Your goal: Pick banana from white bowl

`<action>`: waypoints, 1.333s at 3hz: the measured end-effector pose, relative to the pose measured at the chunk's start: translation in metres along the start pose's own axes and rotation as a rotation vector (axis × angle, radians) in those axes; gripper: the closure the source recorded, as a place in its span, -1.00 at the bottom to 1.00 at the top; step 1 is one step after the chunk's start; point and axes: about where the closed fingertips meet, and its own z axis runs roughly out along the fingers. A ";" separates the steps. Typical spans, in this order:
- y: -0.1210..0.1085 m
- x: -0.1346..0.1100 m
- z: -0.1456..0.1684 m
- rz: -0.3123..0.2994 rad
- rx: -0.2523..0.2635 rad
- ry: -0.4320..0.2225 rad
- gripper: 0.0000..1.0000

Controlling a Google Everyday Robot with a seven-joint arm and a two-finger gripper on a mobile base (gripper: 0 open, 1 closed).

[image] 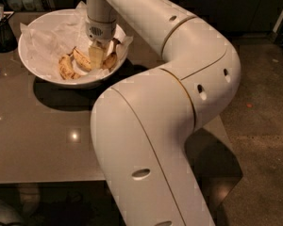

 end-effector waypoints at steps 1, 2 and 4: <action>0.003 0.007 -0.028 -0.059 0.037 -0.080 1.00; 0.006 0.011 -0.050 -0.122 0.054 -0.140 1.00; 0.015 0.005 -0.068 -0.161 0.092 -0.150 1.00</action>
Offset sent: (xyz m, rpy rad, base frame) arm -0.0228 -0.0358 0.0787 0.1836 -0.1646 0.1906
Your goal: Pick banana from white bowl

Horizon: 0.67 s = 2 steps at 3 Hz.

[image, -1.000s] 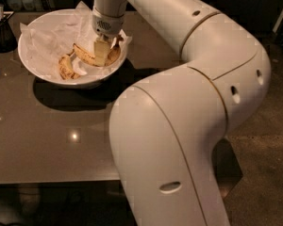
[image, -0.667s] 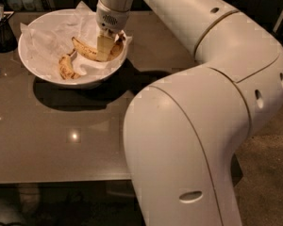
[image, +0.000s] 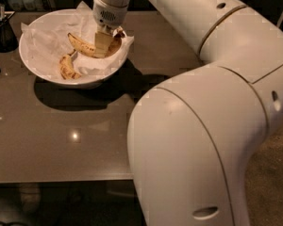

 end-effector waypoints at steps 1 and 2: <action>0.029 -0.003 -0.019 0.029 -0.022 0.027 1.00; 0.056 0.003 -0.033 0.068 -0.047 0.028 1.00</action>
Offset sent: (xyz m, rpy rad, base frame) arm -0.1034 -0.0243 0.0291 -0.0134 0.1211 -0.0900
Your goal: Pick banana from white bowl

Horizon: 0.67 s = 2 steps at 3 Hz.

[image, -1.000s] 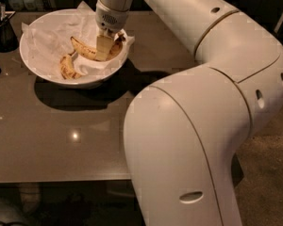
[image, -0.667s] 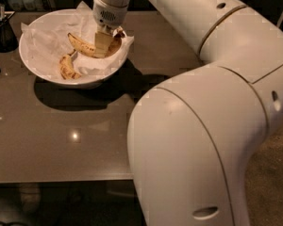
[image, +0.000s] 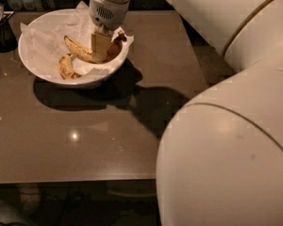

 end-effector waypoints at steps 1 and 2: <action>0.002 0.001 -0.001 0.001 0.000 0.000 1.00; 0.015 0.006 -0.013 0.012 -0.012 -0.012 1.00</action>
Offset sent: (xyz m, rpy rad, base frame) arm -0.0393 -0.0234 0.0215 0.0246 0.0372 -0.0151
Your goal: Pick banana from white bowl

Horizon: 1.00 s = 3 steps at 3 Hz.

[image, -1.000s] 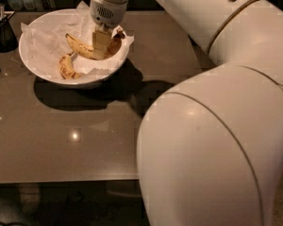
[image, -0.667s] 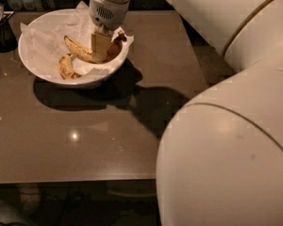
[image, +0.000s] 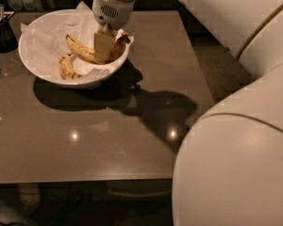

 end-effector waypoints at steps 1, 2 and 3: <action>0.032 0.013 -0.014 0.016 -0.038 -0.046 1.00; 0.098 0.034 -0.030 0.039 -0.129 -0.097 1.00; 0.098 0.034 -0.030 0.039 -0.129 -0.097 1.00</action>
Offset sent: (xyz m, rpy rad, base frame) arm -0.1129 -0.0401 0.0074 0.1270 0.1476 -0.0063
